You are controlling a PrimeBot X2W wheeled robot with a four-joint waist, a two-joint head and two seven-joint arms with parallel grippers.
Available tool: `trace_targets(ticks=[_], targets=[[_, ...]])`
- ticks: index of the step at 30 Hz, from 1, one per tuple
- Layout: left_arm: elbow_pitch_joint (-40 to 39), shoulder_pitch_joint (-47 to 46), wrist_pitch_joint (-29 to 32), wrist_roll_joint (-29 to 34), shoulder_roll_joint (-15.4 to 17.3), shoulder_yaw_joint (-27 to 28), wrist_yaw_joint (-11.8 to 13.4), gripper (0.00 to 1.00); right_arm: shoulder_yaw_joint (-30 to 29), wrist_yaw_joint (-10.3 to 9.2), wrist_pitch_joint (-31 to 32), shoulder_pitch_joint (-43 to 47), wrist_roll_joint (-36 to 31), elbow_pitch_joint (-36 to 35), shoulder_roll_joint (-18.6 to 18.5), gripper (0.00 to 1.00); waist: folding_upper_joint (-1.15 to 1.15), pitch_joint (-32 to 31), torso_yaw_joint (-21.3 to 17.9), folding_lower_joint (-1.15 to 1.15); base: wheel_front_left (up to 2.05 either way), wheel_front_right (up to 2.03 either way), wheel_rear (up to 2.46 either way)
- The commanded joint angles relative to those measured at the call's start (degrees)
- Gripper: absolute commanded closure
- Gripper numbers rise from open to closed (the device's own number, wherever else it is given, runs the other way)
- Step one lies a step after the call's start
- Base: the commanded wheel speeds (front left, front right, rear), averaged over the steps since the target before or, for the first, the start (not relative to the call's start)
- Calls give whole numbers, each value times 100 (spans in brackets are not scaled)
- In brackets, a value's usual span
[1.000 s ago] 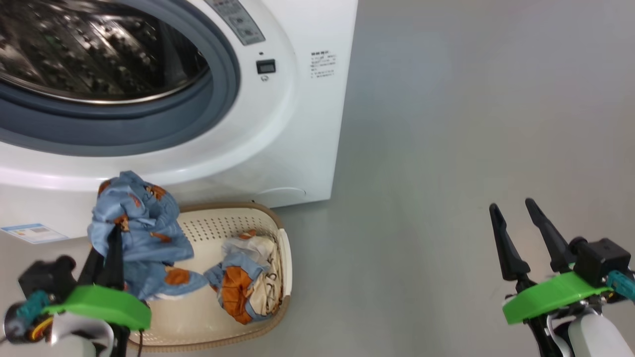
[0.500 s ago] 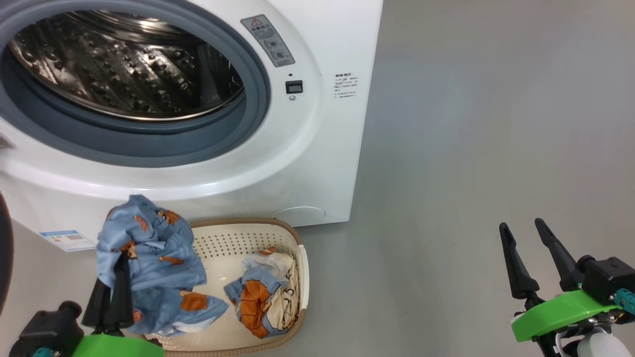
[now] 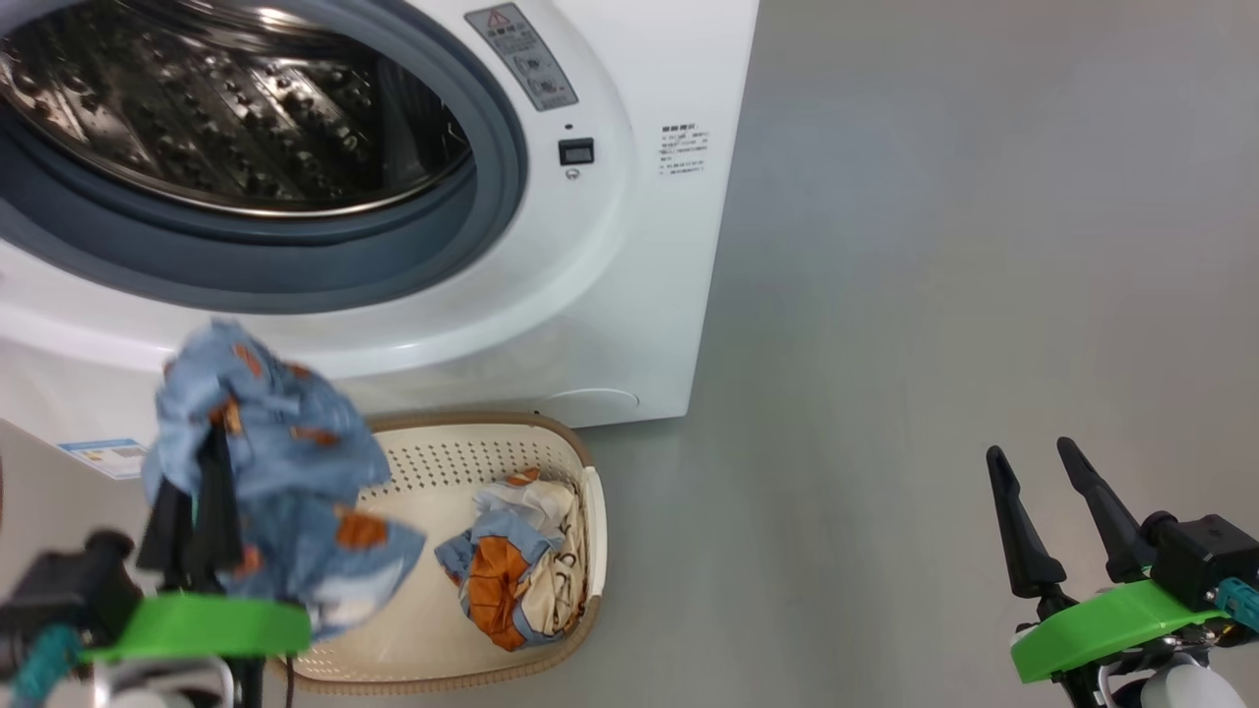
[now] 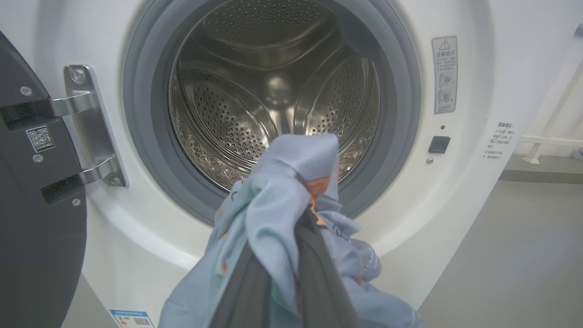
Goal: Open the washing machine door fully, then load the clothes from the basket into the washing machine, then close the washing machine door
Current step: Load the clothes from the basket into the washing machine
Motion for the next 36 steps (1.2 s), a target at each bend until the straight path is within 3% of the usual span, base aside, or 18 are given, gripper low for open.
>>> trace_targets(ticks=[1, 7, 12, 20, 29, 36], targets=[[-182, -358, -37, 19, 179, 171, -13, 100, 148, 53, -42, -126, 13, -144, -46, 0, 0, 112, -73, 0, 0, 0, 0], [-98, -1213, -37, 47, 437, 233, -13, 100, 233, 53, -42, -266, 16, -159, 21, 0, 0, 347, -209, 0, 0, 0, 0], [426, -2181, -37, 27, 707, 279, -14, 100, 342, 53, -42, -440, 37, -166, 96, 0, 0, 611, -404, 0, 0, 0, 0], [2194, -3617, -37, -159, 1312, 254, -14, 100, 443, 53, -42, -688, 65, -221, 247, 0, 0, 1116, -786, 0, 0, 0, 0], [4281, -5150, -37, -301, 1667, 333, -14, 100, 567, 53, -42, -1028, 78, -266, 430, 0, 0, 1710, -1141, 0, 0, 0, 0], [5309, -5941, -37, -40, 2041, 112, 3, 100, 702, 53, -42, -1215, 99, -308, 557, 0, 0, 2036, -1383, 0, 0, 0, 0]])
